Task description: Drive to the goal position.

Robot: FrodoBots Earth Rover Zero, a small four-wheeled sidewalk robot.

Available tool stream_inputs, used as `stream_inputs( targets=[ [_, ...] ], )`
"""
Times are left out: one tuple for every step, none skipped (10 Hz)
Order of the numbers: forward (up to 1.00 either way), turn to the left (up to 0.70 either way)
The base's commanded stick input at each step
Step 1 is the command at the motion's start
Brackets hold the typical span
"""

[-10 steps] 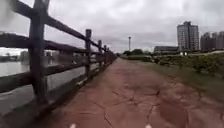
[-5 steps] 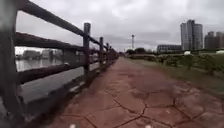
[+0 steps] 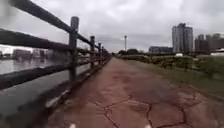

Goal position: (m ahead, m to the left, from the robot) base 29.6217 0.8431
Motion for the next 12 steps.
stream_inputs(
  targets=[
    [0.85,0.01],
    [0.85,0.01],
    [0.85,0.01],
    [0.85,0.01],
    [0.85,0.01],
    [0.85,0.01],
    [0.85,0.01],
    [0.85,0.01],
    [0.85,0.01],
    [0.85,0.01],
    [0.85,0.01],
    [0.85,0.01]
  ],
)
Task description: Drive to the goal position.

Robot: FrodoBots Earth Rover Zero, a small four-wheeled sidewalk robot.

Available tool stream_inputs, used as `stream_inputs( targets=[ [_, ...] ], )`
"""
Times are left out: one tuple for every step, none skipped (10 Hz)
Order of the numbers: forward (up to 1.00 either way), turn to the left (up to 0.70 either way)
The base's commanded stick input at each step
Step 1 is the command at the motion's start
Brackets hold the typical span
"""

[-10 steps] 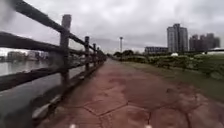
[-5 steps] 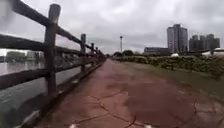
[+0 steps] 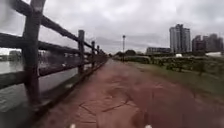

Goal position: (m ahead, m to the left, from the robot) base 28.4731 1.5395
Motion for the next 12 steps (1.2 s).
stream_inputs(
  targets=[
    [0.85,0.01],
    [0.85,0.01],
    [0.85,0.01],
    [0.85,0.01],
    [0.85,0.01],
    [0.85,0.01],
    [0.85,0.01],
    [0.85,0.01],
    [0.85,0.01],
    [0.85,0.01],
    [0.85,0.01],
    [0.85,0.01]
  ],
)
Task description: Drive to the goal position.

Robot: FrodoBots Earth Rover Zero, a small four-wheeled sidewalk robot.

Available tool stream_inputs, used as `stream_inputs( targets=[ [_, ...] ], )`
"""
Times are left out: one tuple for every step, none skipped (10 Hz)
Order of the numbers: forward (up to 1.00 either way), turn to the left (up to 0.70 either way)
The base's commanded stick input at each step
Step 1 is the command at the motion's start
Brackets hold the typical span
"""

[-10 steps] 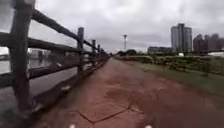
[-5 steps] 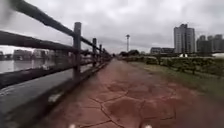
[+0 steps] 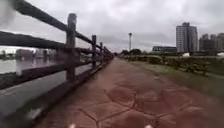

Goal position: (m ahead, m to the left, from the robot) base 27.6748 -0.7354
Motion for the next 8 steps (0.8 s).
stream_inputs(
  targets=[
    [0.85,0.01],
    [0.85,0.01],
    [0.85,0.01],
    [0.85,0.01],
    [0.85,0.01],
    [0.85,0.01],
    [0.85,0.01],
    [0.85,0.01]
  ],
)
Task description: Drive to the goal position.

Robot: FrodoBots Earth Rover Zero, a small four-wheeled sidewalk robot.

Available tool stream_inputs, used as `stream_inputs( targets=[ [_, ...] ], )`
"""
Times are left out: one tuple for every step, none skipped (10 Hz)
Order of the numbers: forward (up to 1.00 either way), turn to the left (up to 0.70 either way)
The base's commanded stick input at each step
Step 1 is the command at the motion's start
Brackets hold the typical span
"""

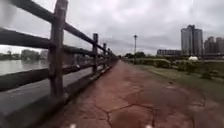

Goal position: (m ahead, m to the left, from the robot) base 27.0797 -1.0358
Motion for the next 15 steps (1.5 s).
stream_inputs(
  targets=[
    [0.85,0.01],
    [0.85,-0.03],
    [0.85,-0.21],
    [0.85,-0.29],
    [0.85,-0.33],
    [0.85,-0.33],
    [0.85,-0.33],
    [0.85,-0.33],
    [0.85,-0.33],
    [0.85,-0.33],
    [0.85,-0.33],
    [0.85,-0.31],
    [0.85,-0.16],
    [0.85,-0.02],
    [0.85,0.01]
  ],
)
